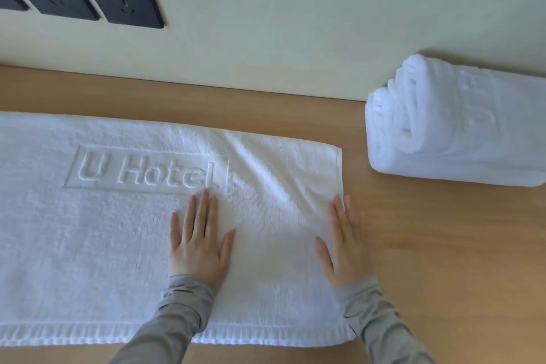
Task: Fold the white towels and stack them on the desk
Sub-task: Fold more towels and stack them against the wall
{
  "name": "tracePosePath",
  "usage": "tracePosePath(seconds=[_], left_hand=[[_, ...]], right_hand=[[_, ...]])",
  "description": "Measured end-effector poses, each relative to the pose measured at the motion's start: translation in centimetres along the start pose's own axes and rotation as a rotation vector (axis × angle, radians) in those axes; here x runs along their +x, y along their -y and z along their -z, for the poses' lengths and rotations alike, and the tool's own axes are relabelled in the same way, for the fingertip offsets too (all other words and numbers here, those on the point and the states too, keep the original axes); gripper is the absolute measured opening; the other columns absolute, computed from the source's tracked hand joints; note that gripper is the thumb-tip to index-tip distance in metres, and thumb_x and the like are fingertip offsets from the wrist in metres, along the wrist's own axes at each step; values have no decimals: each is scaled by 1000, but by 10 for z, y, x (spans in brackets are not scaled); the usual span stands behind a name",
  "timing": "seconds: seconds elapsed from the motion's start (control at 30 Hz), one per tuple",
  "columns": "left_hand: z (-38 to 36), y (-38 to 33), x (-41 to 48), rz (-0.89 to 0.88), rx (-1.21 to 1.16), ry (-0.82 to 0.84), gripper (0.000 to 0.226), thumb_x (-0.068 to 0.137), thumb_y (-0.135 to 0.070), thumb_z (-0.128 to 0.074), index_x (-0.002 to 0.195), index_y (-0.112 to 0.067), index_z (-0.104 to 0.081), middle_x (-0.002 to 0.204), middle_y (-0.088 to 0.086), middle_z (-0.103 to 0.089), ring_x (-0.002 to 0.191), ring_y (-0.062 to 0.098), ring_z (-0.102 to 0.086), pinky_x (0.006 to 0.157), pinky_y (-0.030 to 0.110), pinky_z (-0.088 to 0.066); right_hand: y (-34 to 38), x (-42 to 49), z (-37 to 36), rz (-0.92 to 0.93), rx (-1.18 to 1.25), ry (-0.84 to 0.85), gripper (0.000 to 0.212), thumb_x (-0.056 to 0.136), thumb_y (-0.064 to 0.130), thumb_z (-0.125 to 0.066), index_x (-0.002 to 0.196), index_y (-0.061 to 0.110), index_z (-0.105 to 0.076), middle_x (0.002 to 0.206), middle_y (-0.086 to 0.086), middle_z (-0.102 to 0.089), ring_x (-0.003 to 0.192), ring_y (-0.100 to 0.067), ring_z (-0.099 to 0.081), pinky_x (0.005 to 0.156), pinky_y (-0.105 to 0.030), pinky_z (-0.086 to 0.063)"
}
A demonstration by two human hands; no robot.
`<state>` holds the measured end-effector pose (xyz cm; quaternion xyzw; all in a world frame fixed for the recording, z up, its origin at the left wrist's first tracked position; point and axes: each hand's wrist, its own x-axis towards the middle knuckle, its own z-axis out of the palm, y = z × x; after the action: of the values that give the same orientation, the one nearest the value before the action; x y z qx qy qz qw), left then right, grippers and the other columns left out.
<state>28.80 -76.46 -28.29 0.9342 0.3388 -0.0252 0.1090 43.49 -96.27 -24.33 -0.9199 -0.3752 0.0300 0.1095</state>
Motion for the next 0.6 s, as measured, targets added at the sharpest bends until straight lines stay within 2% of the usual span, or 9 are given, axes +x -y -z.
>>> tracePosePath(seconds=[0.1, 0.2, 0.3, 0.4, 0.47, 0.5, 0.53, 0.6], left_hand=[[0, 1, -1, 3, -15, -10, 69, 95, -51, -13, 146, -8, -30, 154, 9, -29, 142, 25, -26, 116, 50, -14], [-1, 2, 0, -5, -25, -28, 68, 96, -50, -10, 145, -7, -32, 152, 10, -31, 141, 23, -27, 115, 49, -16], [-4, 3, 1, -17, -22, -20, 68, 96, -50, -10, 145, -7, -33, 152, 10, -32, 141, 22, -24, 115, 50, -17], [-5, 5, 2, 0, -34, -21, 69, 95, -52, -15, 145, -8, -33, 154, 8, -30, 143, 21, -21, 116, 49, -16], [-5, 4, 3, 3, -33, -29, 68, 95, -52, -16, 145, -9, -33, 154, 7, -29, 143, 20, -21, 116, 49, -16], [-6, 4, 3, 1, -32, -27, 68, 95, -52, -16, 146, -9, -33, 155, 7, -28, 143, 20, -21, 116, 49, -16], [-6, 4, 3, 1, -33, -23, 69, 95, -52, -17, 146, -9, -33, 155, 7, -28, 143, 19, -21, 116, 49, -16], [-7, 5, 2, 2, -34, -22, 69, 95, -53, -18, 146, -9, -33, 155, 6, -28, 143, 19, -21, 117, 49, -15]], right_hand=[[51, 57, -10, 255, -5, 19, 56, 93, 31, -34, 139, 0, -38, 148, -14, -35, 139, -33, -28, 115, -53, -21], [102, 87, -38, 481, -35, 134, 56, 94, 35, -33, 141, 6, -38, 151, -9, -32, 142, -26, -24, 114, -50, -24], [104, 103, -56, 592, -95, 236, 58, 95, 42, -31, 144, 11, -33, 153, -3, -29, 144, -20, -19, 113, -50, -24], [51, 126, -54, 450, -107, 235, 59, 95, 40, -26, 148, 13, -24, 156, -3, -20, 145, -21, -14, 116, -49, -18], [10, 143, -47, 294, -130, 207, 59, 98, 39, -17, 150, 13, -11, 158, -2, -7, 146, -20, -6, 119, -43, -8], [-5, 148, -42, 245, -117, 200, 58, 99, 37, -19, 149, 11, -10, 157, -3, -5, 146, -21, -6, 120, -40, -3], [-16, 154, -39, 202, -85, 176, 56, 100, 34, -27, 148, 9, -15, 157, -5, -10, 146, -22, -9, 119, -39, -2], [-25, 161, -33, 14, 54, 88, 51, 98, 25, -40, 144, 4, -30, 152, -14, -29, 142, -29, -25, 116, -42, -15]])
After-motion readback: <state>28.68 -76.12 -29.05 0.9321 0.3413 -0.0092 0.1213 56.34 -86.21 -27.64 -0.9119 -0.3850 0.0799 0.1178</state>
